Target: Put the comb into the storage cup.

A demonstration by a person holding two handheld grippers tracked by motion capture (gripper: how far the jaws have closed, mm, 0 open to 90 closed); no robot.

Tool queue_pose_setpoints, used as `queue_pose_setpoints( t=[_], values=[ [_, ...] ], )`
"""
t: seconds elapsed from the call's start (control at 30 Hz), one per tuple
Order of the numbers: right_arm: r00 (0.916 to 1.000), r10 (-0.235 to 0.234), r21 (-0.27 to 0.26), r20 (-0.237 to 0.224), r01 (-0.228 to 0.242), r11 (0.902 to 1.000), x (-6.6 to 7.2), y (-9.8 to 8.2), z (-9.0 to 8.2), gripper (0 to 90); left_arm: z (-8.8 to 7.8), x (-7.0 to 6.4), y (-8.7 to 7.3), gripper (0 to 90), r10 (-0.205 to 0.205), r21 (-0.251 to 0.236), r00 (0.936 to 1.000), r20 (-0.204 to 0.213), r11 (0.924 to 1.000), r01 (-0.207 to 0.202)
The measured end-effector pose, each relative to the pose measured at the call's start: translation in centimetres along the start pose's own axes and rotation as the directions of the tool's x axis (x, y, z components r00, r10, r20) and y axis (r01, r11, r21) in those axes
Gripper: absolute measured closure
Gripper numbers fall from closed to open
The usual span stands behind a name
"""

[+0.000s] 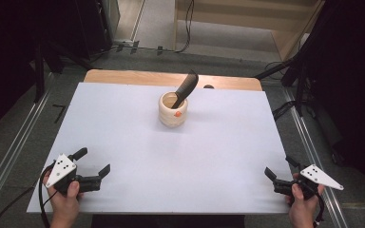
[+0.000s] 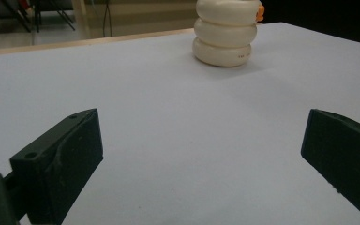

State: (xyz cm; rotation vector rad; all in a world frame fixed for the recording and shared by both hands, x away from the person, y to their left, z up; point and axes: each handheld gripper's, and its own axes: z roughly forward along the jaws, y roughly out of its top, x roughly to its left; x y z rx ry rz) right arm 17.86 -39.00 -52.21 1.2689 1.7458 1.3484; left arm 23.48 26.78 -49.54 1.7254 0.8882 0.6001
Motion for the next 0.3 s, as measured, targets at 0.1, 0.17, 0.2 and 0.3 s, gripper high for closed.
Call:
queue_pose_setpoints(
  t=[0.1, 0.17, 0.2, 0.3],
  values=[
    [1.0, 0.0, 0.002, -0.001, 0.0, 1.0, 0.05, -0.01, 0.03, 0.0, 0.01, 0.0, 0.0, 0.0, -0.001, 0.0, 1.0, -0.002, 1.0, 0.001],
    [1.0, -0.005, 0.004, 0.001, 0.005, 1.0, 0.08, -0.01, 0.09, 0.0, 0.02, 0.0, 0.0, 0.0, -0.004, -0.001, 1.0, -0.001, 1.0, 0.004],
    [1.0, -0.001, 0.004, 0.002, 0.001, 1.0, 0.12, -0.01, 0.14, 0.0, 0.01, 0.0, 0.0, 0.0, -0.005, 0.0, 1.0, -0.003, 1.0, 0.005],
    [1.0, -0.002, 0.012, 0.008, 0.002, 0.9999, 0.15, 0.01, 0.27, 0.0, 0.06, 0.01, -0.01, 0.0, -0.004, -0.002, 1.0, -0.001, 1.0, 0.004]
  ],
)
